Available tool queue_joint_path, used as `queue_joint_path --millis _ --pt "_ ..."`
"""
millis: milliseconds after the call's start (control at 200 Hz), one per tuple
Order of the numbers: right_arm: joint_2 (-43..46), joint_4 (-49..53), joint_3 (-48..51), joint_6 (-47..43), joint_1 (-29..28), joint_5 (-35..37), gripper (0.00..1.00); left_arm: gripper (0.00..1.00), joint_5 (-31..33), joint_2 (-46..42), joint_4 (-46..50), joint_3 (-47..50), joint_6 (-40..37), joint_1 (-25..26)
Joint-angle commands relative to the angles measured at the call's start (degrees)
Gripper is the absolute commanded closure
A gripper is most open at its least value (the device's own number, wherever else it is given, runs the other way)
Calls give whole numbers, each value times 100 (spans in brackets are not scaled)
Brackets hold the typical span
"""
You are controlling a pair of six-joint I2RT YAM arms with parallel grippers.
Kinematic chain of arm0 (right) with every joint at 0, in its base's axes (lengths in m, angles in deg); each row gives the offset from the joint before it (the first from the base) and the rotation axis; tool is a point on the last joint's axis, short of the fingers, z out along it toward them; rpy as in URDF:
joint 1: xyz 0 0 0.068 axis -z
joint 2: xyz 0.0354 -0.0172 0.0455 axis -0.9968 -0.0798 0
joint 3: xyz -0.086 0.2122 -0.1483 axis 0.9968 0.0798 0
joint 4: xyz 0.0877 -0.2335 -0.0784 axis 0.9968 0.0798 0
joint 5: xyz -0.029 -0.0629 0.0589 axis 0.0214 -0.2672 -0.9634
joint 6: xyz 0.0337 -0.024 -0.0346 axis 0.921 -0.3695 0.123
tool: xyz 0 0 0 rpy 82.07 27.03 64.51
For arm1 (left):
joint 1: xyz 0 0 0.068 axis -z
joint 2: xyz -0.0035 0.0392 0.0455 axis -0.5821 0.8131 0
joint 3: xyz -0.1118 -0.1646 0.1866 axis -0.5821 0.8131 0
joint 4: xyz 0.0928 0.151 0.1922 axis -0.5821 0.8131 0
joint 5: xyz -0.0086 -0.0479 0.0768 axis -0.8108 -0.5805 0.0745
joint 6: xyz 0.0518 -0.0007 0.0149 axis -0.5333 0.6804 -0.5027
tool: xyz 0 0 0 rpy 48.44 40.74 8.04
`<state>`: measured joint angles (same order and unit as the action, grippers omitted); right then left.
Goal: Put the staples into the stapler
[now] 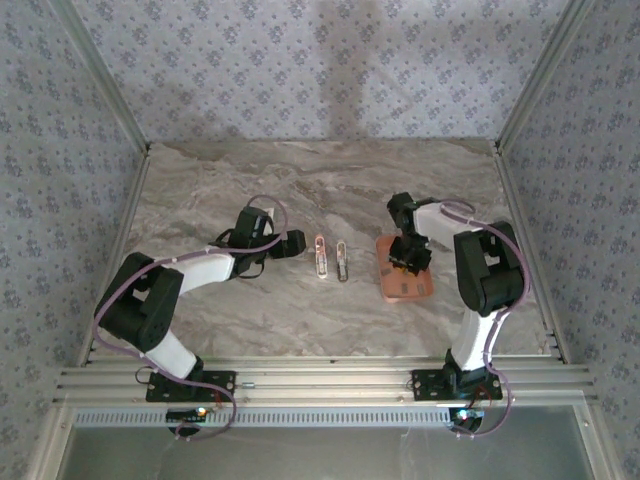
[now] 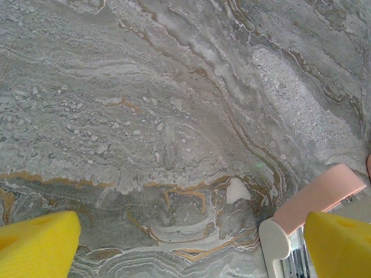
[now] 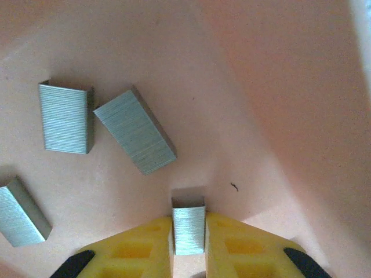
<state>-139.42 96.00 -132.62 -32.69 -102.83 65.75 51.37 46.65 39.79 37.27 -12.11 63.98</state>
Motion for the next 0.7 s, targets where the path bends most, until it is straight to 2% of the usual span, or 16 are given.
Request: queue_joint_path --millis 0,290,380,695 --pt "-159 -126 44 -195 28 233 83 1 -71 -80 101 -189 -119 -47" --pt "340 -217 112 -743 -372 415 84 1 -120 -218 111 -169 -77 -43" --pt "447 -208 167 -1176 -500 356 84 1 -94 -298 140 -136 -76 -43" --pt "255 -165 190 -1904 -540 69 83 2 -25 -455 192 -41 -100 -43"
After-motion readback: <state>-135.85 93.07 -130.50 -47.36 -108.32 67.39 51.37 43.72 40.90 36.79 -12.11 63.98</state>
